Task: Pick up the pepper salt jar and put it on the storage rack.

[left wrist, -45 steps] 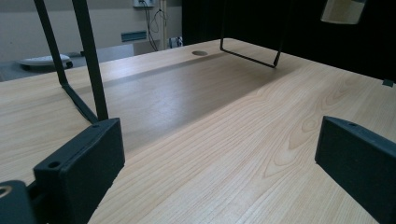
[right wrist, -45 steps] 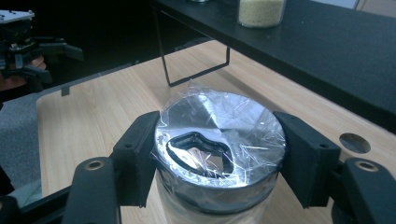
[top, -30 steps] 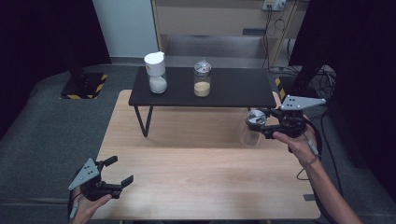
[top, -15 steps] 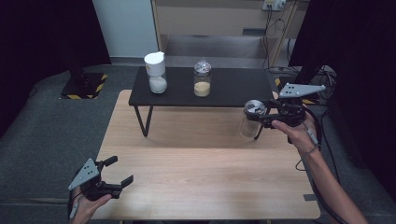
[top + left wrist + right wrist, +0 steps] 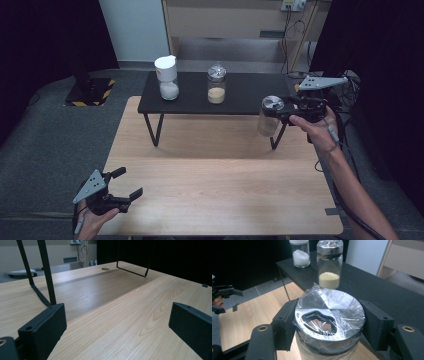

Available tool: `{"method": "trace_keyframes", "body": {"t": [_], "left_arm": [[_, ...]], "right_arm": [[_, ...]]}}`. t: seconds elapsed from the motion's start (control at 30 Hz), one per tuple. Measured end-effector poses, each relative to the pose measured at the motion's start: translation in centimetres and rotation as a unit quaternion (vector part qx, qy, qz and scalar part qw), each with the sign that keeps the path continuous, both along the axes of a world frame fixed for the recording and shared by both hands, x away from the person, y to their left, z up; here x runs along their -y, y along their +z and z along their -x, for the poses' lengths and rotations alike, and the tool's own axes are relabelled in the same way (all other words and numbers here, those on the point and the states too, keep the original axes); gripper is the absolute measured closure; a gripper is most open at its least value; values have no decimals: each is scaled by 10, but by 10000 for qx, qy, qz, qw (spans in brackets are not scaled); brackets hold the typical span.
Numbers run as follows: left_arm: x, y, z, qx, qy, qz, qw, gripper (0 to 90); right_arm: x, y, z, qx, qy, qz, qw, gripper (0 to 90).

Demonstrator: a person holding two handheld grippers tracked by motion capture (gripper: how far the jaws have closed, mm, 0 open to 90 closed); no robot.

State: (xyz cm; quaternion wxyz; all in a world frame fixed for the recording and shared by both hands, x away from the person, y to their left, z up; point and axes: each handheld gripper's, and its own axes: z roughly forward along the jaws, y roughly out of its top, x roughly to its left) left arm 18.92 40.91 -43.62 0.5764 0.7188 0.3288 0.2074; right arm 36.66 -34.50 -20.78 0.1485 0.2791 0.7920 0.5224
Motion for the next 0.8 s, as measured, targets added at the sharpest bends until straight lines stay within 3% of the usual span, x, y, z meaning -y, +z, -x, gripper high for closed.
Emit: {"method": "trace_keyframes", "body": {"t": [0.47, 0.8], "left_arm": [[0, 0, 0, 2, -1, 5, 10000, 2], [-1, 0, 0, 3, -1, 9, 10000, 3]], "right_arm": [[-10, 19, -16, 100, -370, 15, 9993, 353], [-20, 21, -28, 198, -775, -2, 9968, 353]]}}
